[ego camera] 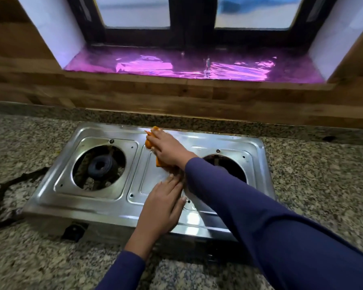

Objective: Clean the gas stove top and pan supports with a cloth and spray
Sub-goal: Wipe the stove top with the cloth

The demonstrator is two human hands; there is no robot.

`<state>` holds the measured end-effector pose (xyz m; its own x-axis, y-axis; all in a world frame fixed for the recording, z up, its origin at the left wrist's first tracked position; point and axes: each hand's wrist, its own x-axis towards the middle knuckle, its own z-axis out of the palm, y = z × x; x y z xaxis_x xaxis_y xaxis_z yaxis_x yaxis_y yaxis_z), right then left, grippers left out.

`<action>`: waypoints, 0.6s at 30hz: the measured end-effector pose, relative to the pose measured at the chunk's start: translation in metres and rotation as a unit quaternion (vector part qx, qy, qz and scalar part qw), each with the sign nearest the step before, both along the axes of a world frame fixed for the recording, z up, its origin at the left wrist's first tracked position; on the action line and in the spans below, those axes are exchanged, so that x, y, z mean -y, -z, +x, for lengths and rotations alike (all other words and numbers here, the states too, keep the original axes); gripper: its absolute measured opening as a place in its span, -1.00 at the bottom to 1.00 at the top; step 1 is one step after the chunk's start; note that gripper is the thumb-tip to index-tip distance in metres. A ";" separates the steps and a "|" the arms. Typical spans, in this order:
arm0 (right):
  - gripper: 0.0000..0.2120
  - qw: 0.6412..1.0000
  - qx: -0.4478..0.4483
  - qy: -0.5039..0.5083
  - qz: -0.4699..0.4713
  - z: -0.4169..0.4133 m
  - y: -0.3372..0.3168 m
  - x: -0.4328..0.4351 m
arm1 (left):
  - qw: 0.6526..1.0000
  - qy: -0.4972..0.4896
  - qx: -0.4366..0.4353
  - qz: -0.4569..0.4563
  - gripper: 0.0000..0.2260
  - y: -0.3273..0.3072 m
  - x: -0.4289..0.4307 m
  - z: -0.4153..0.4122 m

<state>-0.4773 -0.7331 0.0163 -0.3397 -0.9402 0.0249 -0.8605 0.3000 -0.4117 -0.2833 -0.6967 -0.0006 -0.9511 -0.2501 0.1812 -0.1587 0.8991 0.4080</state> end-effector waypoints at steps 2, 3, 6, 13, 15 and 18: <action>-0.51 1.000 0.001 -0.028 -0.004 -0.005 0.001 -0.005 | 1.000 -0.002 0.002 0.003 -0.57 0.000 -0.001 -0.001; -0.52 0.999 0.003 -0.034 -0.014 -0.010 0.003 -0.009 | 1.000 -0.005 0.006 0.002 -0.57 -0.001 -0.001 0.000; -0.53 0.999 -0.016 0.032 -0.034 -0.028 0.010 -0.020 | 1.000 -0.010 0.006 0.001 -0.57 0.000 -0.001 0.001; -0.51 0.997 -0.014 0.066 0.024 -0.024 -0.002 0.000 | 0.995 -0.044 -0.048 0.079 -0.61 -0.008 0.013 0.011; -0.52 1.000 -0.002 0.014 0.003 -0.006 -0.008 0.002 | 0.988 -0.087 -0.074 0.100 -0.61 -0.013 0.028 0.024; -0.56 0.995 0.052 -0.075 -0.029 0.039 -0.008 -0.014 | 0.976 -0.152 -0.108 0.113 -0.62 -0.018 0.062 0.048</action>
